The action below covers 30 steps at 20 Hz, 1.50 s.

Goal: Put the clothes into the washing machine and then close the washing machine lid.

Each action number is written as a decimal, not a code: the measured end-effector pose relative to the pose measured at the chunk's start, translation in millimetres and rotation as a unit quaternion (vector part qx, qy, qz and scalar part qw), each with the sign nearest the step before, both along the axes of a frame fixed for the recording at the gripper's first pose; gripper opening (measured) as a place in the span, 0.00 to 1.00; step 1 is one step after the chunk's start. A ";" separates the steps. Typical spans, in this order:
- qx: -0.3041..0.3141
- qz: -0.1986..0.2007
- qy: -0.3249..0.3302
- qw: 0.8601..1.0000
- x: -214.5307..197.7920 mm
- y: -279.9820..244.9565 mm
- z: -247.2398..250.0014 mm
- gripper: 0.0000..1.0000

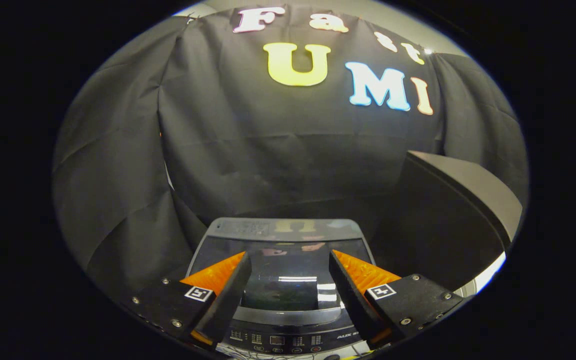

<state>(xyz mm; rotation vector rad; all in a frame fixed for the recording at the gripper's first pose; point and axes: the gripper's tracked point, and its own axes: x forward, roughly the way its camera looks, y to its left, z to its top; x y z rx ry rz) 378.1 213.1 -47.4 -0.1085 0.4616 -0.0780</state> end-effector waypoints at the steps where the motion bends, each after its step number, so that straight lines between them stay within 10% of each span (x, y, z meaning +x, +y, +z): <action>1: -0.005 0.005 -0.013 1.000 -8.6 -5.4 7.4 0.96; 18: 0.006 0.081 -0.180 0.980 -307.0 -122.7 125.6 0.97; 30: 0.013 0.049 -0.221 0.974 -413.3 -168.3 146.0 0.96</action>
